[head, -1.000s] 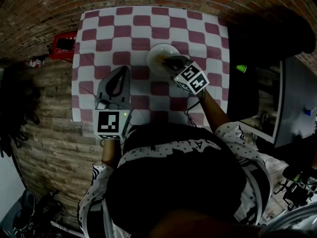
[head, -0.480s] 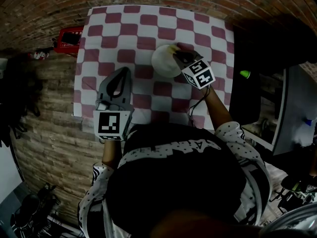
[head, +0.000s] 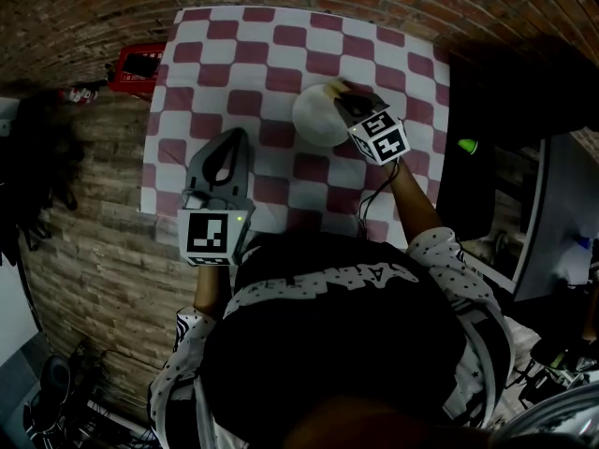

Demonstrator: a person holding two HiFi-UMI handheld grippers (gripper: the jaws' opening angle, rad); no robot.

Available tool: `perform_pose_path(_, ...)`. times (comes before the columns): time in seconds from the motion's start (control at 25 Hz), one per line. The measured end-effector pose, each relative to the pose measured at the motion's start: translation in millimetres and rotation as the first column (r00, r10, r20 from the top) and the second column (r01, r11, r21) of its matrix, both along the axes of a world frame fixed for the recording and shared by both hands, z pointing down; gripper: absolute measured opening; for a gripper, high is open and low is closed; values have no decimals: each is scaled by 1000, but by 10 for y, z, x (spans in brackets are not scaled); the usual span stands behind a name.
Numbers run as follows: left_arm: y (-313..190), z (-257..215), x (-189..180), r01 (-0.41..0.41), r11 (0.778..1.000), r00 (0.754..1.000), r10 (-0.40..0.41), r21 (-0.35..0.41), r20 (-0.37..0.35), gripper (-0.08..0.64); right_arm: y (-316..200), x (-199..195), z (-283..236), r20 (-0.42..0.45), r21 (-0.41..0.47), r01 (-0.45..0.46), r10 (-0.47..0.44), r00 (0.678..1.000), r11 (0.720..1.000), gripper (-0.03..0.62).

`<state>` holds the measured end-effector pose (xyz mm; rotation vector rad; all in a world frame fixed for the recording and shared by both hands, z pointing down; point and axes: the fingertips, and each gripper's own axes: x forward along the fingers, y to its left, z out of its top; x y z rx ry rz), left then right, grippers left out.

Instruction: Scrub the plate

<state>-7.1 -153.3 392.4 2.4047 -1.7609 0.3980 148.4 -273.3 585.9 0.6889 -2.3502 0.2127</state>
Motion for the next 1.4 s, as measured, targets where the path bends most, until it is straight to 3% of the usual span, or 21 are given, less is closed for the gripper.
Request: perform_pose_path(1.4,-46,-8,114,-56,998,998,56,5,-8,12,492,-67,132,22,-91,38,-36,999,995,52)
